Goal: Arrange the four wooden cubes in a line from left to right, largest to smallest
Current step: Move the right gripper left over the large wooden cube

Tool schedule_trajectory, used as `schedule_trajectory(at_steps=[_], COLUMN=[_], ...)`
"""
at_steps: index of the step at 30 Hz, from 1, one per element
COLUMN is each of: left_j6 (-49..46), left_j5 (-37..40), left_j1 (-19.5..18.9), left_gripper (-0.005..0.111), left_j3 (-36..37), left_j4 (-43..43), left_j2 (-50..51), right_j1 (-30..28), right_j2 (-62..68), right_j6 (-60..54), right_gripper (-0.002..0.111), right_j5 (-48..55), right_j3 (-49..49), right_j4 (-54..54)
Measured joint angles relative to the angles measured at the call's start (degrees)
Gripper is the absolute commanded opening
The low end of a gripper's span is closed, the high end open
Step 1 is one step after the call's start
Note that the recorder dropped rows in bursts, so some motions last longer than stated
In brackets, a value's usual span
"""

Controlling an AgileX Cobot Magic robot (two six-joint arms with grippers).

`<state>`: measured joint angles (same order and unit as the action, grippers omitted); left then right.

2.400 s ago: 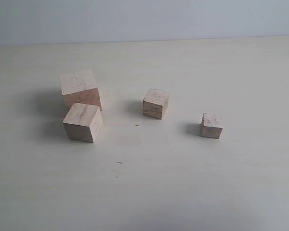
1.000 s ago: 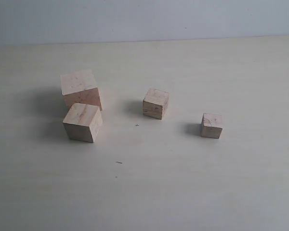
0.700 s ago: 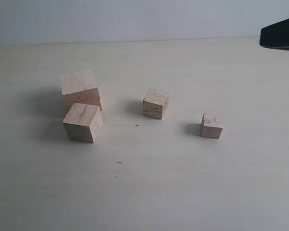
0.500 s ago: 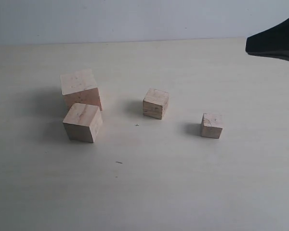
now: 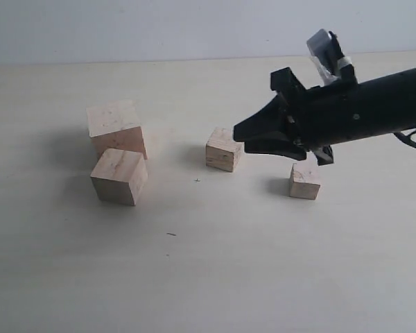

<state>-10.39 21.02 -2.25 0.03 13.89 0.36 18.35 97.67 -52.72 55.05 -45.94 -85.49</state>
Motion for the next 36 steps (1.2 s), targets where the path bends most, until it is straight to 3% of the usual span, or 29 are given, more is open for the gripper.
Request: schedule_trajectory(at_steps=[4,6,29,36], left_j6=[0.0,0.0,0.0,0.0], left_j5=[0.0,0.0,0.0,0.0], left_j1=[0.0,0.0,0.0,0.0], left_gripper=[0.000,0.000,0.000,0.000], left_j3=[0.0,0.0,0.0,0.0], left_j4=[0.0,0.0,0.0,0.0], left_j2=[0.0,0.0,0.0,0.0], right_j1=[3.6,5.3,18.3,19.4], right_j2=[4.2,5.7,21.9,27.1], right_j6=[-6.1,-7.3,-4.8,-1.7], right_gripper=[0.068,0.071,0.068,0.068], right_j5=[-2.5,-4.0,-16.0,-21.5], right_j3=[-4.9,-8.2,-33.3,-38.2], right_j4=[-3.8,-4.6,-2.8,-1.4])
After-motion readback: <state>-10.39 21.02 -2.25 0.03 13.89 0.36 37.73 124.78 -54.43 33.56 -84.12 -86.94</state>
